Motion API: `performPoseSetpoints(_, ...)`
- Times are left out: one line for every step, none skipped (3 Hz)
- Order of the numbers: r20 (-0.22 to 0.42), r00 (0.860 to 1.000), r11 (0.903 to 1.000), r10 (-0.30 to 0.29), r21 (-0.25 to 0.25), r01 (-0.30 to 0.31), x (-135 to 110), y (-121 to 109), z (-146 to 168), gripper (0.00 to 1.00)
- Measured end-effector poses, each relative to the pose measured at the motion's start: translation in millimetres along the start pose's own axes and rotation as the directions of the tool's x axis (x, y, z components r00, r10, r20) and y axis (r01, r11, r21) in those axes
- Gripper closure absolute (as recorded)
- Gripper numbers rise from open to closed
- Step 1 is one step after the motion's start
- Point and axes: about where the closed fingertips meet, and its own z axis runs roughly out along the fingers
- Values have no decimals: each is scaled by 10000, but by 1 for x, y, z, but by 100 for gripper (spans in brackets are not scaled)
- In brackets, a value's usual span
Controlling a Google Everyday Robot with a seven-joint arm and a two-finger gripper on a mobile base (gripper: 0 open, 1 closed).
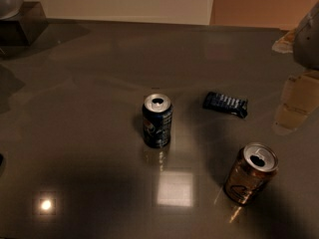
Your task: Pick rxbar blueberry
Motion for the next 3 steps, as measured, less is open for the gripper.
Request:
performPoseSetpoints(86,10000,10000,-18,8,18,-5,-11,1,0)
performPoseSetpoints(244,9997,9999,-21,-148,24,-13,-31,14,0)
performPoseSetpoints(481,9988,9985,93,-538,-67,-20,-49,39,0)
